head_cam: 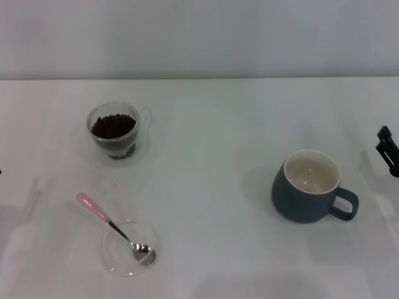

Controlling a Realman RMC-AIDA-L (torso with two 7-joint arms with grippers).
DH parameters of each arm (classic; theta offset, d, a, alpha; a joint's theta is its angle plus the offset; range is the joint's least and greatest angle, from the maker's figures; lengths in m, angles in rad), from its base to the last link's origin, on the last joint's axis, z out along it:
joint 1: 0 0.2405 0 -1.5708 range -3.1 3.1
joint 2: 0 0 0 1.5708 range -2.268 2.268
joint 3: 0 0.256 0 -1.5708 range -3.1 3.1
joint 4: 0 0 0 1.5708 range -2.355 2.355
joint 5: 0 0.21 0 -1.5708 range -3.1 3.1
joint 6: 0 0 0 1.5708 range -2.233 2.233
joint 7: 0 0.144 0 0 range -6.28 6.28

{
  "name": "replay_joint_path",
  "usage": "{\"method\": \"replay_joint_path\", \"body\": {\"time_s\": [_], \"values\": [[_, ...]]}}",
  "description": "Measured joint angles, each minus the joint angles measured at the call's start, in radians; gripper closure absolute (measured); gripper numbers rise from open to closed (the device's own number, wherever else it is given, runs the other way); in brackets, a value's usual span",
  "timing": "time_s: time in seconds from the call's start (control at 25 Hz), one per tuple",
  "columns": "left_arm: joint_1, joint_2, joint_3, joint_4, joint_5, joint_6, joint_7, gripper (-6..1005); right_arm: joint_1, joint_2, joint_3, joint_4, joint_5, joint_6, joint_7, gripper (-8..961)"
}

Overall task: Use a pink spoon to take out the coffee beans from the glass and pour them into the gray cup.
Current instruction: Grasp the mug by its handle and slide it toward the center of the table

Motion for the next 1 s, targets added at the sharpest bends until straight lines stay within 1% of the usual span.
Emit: {"method": "replay_joint_path", "body": {"time_s": [0.16, 0.36, 0.56, 0.68, 0.8, 0.88, 1.0], "values": [[-0.022, 0.001, -0.001, 0.000, 0.000, 0.009, 0.000, 166, -0.067, -0.003, -0.073, -0.001, -0.002, -0.114, 0.066, 103], [-0.042, 0.002, -0.001, 0.000, -0.001, 0.013, 0.000, 167, -0.168, -0.005, -0.096, 0.000, -0.001, -0.185, 0.097, 103], [-0.073, 0.002, 0.003, 0.000, -0.001, 0.056, 0.000, 167, -0.289, 0.005, -0.126, 0.047, 0.012, -0.265, 0.069, 104], [-0.086, 0.000, 0.005, -0.001, -0.001, 0.114, 0.000, 167, -0.361, 0.018, -0.127, 0.137, 0.017, -0.293, -0.048, 105], [-0.093, -0.001, 0.005, 0.000, 0.000, 0.134, 0.000, 168, -0.423, 0.021, -0.151, 0.324, 0.072, -0.305, -0.329, 105], [-0.094, 0.001, 0.004, 0.002, 0.000, 0.135, 0.000, 168, -0.430, 0.021, -0.193, 0.441, 0.136, -0.309, -0.515, 105], [-0.100, 0.003, 0.003, 0.015, 0.000, 0.136, 0.000, 167, -0.401, 0.021, -0.274, 0.585, 0.246, -0.308, -0.721, 106]]}}
